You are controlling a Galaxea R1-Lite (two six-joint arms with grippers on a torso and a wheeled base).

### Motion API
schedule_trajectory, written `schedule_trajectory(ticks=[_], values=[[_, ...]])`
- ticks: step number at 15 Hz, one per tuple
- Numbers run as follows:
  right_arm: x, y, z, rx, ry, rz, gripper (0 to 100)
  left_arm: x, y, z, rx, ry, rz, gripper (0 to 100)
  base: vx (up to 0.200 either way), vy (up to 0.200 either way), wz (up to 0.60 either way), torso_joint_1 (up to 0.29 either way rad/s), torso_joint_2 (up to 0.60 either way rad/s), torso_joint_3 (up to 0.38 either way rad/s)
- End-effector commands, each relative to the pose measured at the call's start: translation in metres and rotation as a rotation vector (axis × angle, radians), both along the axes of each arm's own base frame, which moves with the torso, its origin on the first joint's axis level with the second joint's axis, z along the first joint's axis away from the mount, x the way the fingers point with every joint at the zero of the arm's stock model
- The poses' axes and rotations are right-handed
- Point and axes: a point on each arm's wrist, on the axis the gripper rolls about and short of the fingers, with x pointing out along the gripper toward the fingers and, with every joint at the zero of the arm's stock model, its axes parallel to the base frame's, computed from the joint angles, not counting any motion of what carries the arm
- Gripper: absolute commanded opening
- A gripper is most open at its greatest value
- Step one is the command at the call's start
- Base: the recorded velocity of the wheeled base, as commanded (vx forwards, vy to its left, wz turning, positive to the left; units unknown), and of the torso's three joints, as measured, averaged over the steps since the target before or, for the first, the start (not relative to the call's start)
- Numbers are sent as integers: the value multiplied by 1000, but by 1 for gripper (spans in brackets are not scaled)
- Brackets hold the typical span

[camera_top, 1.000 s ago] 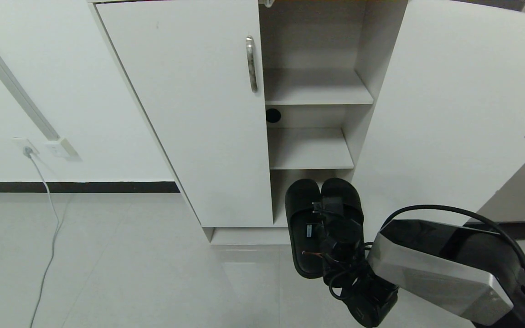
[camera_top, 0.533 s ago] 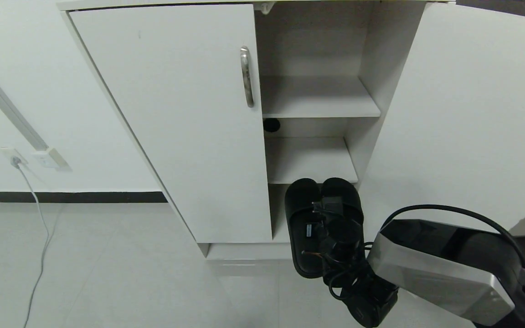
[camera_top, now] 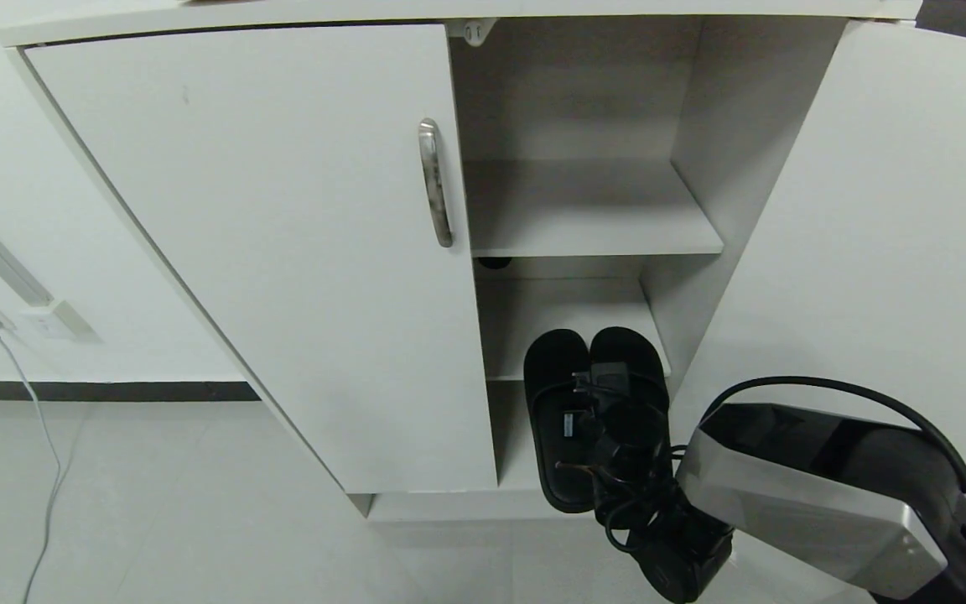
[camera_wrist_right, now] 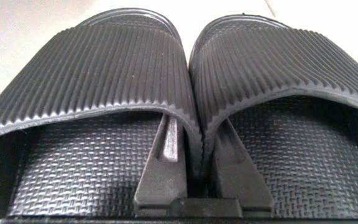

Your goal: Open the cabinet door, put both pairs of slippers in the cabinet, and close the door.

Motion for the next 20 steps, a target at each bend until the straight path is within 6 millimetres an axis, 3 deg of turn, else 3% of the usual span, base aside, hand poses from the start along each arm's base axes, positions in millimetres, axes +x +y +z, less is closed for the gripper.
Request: schedule_trajectory(ticks=[1, 4, 8, 20], values=[[2, 0, 2, 0, -2, 0, 0, 0, 0, 0, 1, 1, 1, 0, 0, 0, 0, 0, 0, 0], [15, -5, 8, -20, 17, 5, 0, 0, 0, 0, -1, 2, 1, 0, 0, 0, 0, 0, 0, 0], [39, 7, 24, 7, 68, 1, 0, 0, 0, 0, -5, 2, 3, 0, 0, 0, 0, 0, 0, 0], [39, 7, 30, 21, 64, 0, 0, 0, 0, 0, -5, 2, 6, 0, 17, 0, 0, 0, 0, 1]])
